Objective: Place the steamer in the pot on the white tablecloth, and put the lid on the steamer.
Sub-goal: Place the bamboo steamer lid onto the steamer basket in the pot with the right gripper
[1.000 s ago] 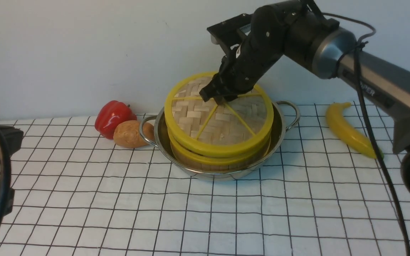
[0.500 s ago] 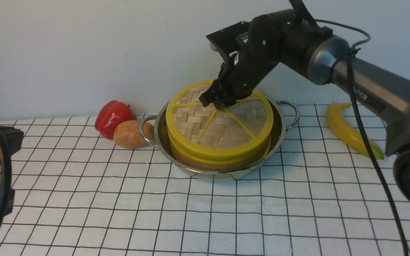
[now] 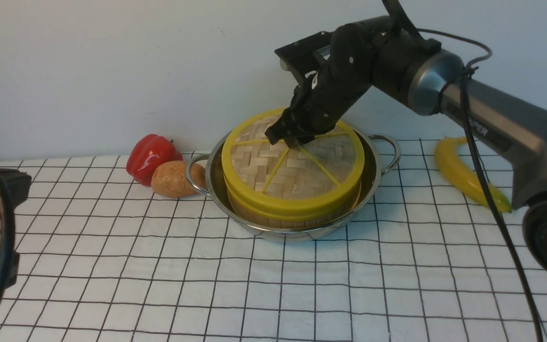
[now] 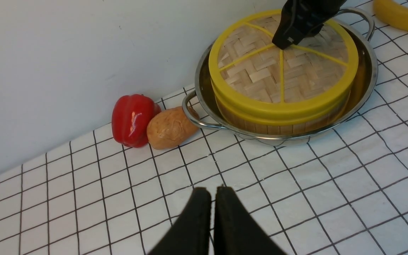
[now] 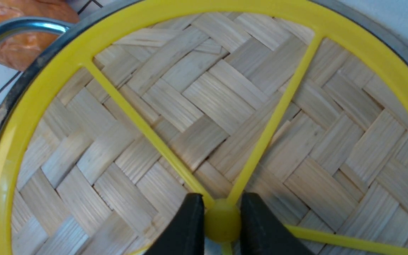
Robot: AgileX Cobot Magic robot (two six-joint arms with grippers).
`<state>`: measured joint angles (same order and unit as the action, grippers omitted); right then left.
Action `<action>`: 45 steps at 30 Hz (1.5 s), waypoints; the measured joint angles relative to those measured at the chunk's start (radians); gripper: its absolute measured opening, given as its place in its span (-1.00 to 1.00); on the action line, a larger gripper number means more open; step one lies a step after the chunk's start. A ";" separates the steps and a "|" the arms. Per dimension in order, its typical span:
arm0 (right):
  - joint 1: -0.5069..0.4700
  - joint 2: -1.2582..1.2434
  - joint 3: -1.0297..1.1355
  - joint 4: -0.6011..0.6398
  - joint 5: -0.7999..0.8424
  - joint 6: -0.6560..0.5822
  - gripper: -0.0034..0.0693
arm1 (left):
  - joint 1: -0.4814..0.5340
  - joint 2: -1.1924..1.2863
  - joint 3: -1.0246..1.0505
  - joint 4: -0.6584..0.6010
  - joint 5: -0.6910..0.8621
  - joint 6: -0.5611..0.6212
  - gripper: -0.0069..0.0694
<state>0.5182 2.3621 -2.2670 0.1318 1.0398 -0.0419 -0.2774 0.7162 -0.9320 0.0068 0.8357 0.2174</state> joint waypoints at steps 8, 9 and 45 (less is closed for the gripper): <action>0.000 0.000 0.000 0.004 -0.001 -0.010 -0.51 | 0.000 0.000 0.000 0.000 0.000 0.000 -0.79; 0.000 0.000 0.000 0.004 -0.001 -0.010 -0.51 | 0.000 0.000 0.000 0.000 0.000 0.000 -0.79; 0.000 0.015 0.001 0.020 -0.012 0.024 -0.51 | 0.000 0.000 0.000 0.000 0.000 0.000 -0.76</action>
<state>0.5182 2.3766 -2.2661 0.1518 1.0280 -0.0182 -0.2774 0.7162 -0.9320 0.0068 0.8357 0.2174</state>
